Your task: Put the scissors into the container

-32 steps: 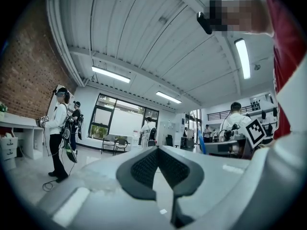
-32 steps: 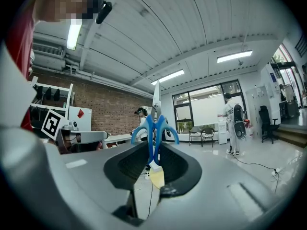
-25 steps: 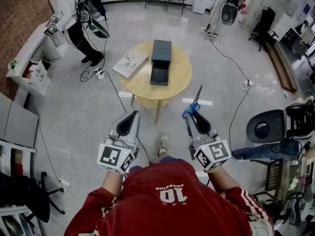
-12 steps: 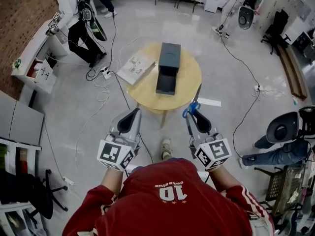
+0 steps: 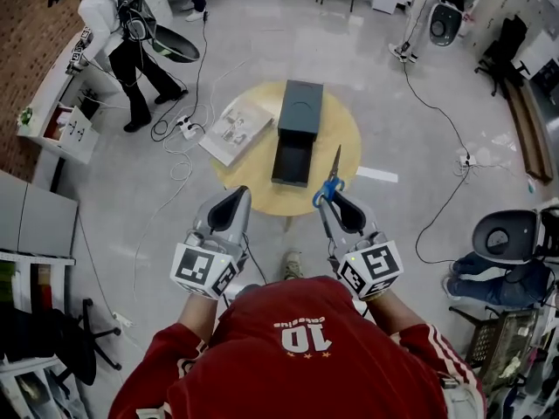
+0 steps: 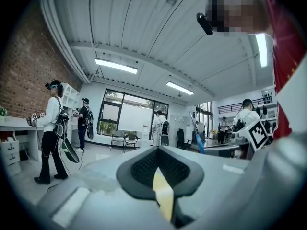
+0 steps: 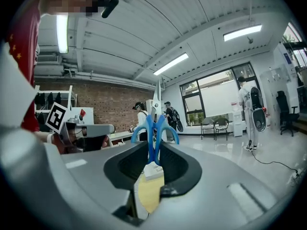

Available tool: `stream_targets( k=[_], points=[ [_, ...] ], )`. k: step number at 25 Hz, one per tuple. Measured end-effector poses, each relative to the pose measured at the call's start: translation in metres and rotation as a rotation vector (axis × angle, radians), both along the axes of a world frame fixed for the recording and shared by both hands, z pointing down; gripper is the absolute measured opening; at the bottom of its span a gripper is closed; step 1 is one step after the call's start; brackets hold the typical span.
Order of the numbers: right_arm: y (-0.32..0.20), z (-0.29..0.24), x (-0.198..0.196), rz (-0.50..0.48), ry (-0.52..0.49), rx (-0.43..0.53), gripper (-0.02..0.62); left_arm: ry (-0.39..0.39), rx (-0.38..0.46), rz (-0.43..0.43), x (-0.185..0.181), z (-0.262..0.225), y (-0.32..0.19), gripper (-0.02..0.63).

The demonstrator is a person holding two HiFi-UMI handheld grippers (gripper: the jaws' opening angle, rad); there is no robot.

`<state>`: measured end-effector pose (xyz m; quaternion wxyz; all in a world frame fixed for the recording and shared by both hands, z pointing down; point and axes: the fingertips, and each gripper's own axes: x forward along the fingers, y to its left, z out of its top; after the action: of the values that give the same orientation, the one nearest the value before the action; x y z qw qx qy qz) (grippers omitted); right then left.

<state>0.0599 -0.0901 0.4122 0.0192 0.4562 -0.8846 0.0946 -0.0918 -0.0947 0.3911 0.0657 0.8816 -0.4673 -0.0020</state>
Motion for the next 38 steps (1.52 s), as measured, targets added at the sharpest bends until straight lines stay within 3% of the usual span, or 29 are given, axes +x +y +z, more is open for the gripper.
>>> stream_targets(
  k=[12,18,38],
  points=[
    [-0.069,0.019,0.034,-0.068,-0.048,-0.048,0.080,-0.074,-0.017,-0.073,0.025,-0.001,-0.053,0.003],
    [-0.083,0.024,0.026,-0.091,-0.051,-0.054,0.080,-0.094,-0.013,-0.102,0.017,-0.007,-0.060,0.003],
    [-0.108,0.052,0.026,-0.051,-0.001,-0.135,0.080,-0.052,0.010,-0.015,0.030,-0.009,-0.088,0.003]
  ],
)
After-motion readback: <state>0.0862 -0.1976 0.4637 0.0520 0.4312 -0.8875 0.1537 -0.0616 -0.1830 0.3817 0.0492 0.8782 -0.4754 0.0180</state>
